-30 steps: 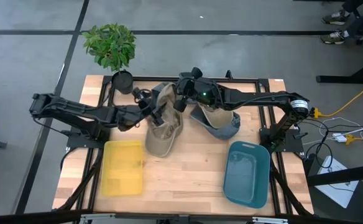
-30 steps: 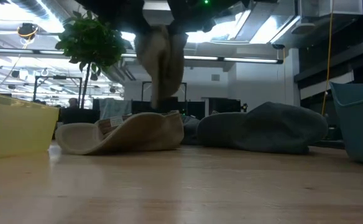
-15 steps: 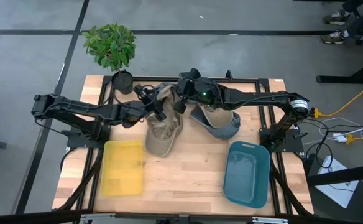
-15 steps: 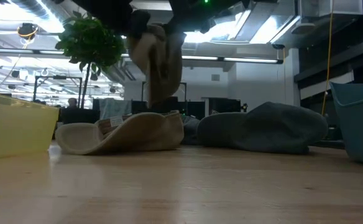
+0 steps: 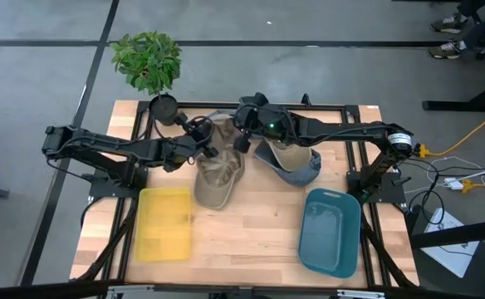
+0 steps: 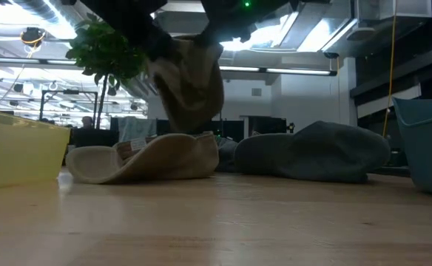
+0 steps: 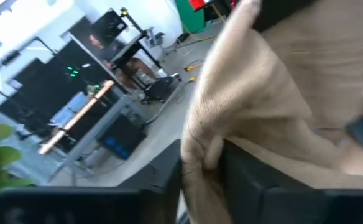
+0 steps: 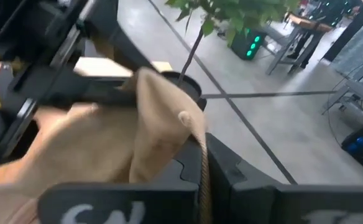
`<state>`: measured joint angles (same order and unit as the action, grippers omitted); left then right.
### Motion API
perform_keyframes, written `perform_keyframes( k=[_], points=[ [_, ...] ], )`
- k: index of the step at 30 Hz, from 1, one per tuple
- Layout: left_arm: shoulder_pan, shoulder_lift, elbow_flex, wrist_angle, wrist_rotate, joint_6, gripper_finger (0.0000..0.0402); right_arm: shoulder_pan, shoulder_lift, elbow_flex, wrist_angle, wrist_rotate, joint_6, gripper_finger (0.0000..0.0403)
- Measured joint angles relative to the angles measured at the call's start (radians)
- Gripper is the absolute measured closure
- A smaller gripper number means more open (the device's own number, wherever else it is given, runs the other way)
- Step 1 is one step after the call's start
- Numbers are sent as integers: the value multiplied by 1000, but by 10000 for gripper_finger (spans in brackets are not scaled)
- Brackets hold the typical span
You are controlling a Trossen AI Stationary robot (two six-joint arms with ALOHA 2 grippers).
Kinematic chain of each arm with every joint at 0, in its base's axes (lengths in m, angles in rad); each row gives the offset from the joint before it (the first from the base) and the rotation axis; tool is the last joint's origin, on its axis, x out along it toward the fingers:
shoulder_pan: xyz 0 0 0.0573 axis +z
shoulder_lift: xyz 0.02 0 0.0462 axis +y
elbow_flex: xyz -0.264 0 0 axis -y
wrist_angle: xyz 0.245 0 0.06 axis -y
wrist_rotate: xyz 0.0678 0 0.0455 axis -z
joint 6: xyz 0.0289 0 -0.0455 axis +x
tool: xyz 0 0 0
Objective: Pick & Place hat
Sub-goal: Put the middle brown cap into the blue bin
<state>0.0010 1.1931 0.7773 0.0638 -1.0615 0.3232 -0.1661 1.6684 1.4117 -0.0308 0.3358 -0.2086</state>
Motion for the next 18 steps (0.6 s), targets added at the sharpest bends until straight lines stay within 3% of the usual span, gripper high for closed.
perform_keyframes(
  k=[5,12,18],
  points=[
    [-5,-1,0,15,-50,89,382,0,0,0,-75,-84,36,394],
    [-51,-21,0,14,-111,319,373,0,0,0,-180,-212,46,371],
    [-102,-60,0,14,-187,492,381,0,0,0,-253,-345,3,316]
  ],
)
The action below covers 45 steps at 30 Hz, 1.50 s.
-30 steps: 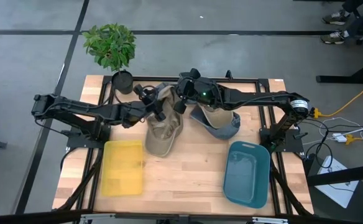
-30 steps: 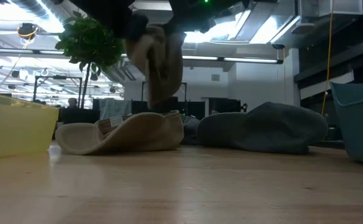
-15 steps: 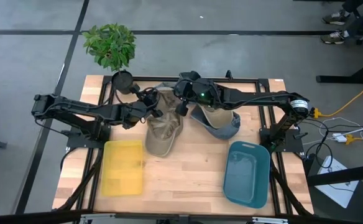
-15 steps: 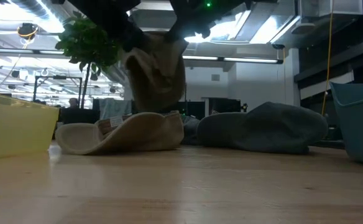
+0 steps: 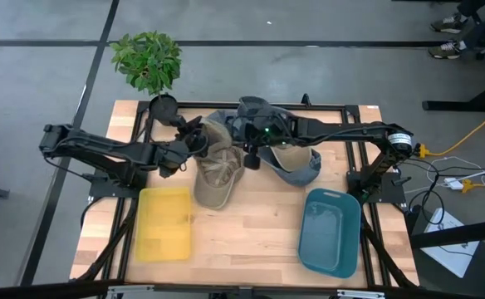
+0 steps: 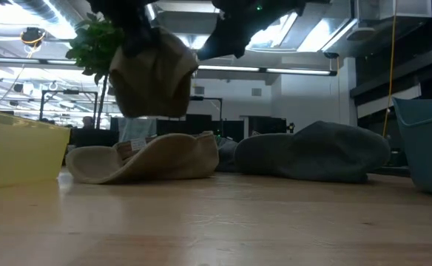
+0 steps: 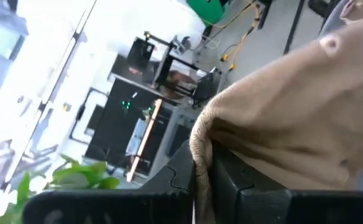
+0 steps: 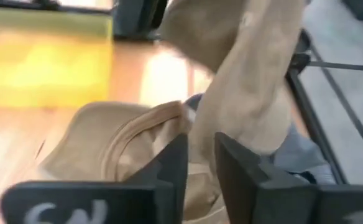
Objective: Pick & Place hat
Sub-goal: Put the middle brown cap into the blue bin
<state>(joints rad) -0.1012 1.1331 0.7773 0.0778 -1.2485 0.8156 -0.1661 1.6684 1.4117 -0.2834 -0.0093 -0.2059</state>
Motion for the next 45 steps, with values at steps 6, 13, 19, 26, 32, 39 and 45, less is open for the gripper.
perform_keyframes(
  k=[6,13,19,26,32,39,45],
  points=[
    [-78,-70,0,-65,50,121,381,0,0,0,-49,-24,-83,255],
    [-161,-169,0,-288,337,13,381,0,0,0,-23,-241,-177,216],
    [-184,-189,0,-271,469,49,381,2,0,0,104,-401,-154,212],
    [-198,-167,0,-192,571,141,381,6,0,0,188,-423,-88,212],
    [-237,-165,0,-97,581,260,381,5,0,0,196,-480,-66,197],
    [-246,-165,0,20,605,388,381,7,0,0,205,-491,-47,135],
    [-233,-165,0,84,607,476,381,8,0,0,234,-492,-8,96]
  ],
)
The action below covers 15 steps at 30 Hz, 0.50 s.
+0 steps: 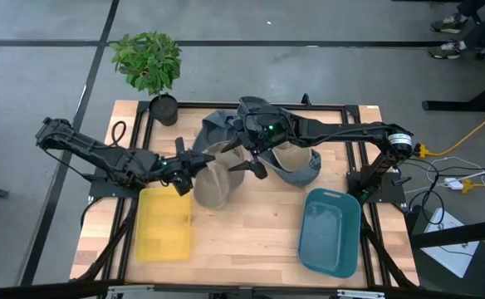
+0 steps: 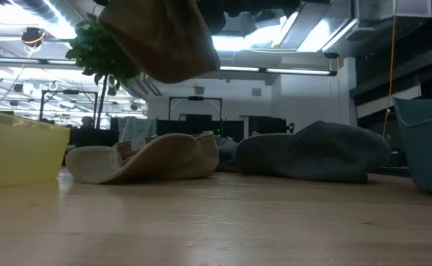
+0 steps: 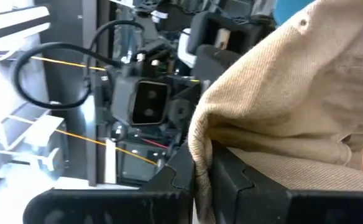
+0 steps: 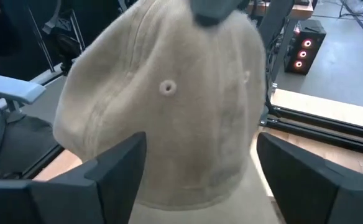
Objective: Pick & Place hat
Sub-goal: Put the middle brown cap into the blue bin
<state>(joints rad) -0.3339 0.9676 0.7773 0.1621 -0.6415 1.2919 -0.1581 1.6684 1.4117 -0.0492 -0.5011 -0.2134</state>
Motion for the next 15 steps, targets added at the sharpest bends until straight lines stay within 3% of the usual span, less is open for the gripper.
perform_keyframes(
  k=[4,9,15],
  points=[
    [17,0,0,57,4,65,381,0,0,0,10,-11,0,89],
    [49,0,0,75,66,100,380,2,0,0,44,-101,1,89],
    [69,0,0,144,150,102,379,3,0,0,64,-87,1,89]
  ],
)
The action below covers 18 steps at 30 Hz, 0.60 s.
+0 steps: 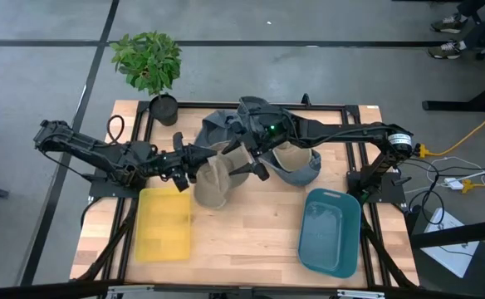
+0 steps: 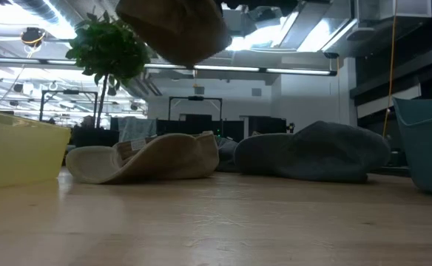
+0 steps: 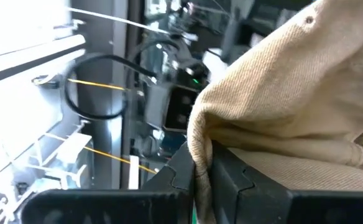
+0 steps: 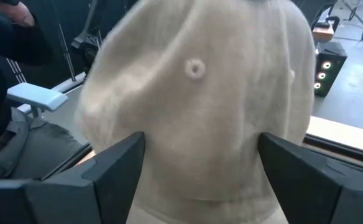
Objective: Pick & Place hat
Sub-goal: Put the middle brown cap into the blue bin
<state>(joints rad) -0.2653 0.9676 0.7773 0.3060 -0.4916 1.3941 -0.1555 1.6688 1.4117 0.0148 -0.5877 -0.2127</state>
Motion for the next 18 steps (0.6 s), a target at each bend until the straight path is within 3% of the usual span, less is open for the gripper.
perform_keyframes(
  k=[4,7,12,18],
  points=[
    [12,0,0,14,24,0,379,2,0,0,6,0,-1,107],
    [23,0,0,14,25,-1,379,2,0,0,4,0,-2,145],
    [28,0,0,12,3,-19,377,2,0,0,1,1,-1,246],
    [23,0,0,-36,-154,-163,355,1,0,0,-8,21,0,376]
  ],
)
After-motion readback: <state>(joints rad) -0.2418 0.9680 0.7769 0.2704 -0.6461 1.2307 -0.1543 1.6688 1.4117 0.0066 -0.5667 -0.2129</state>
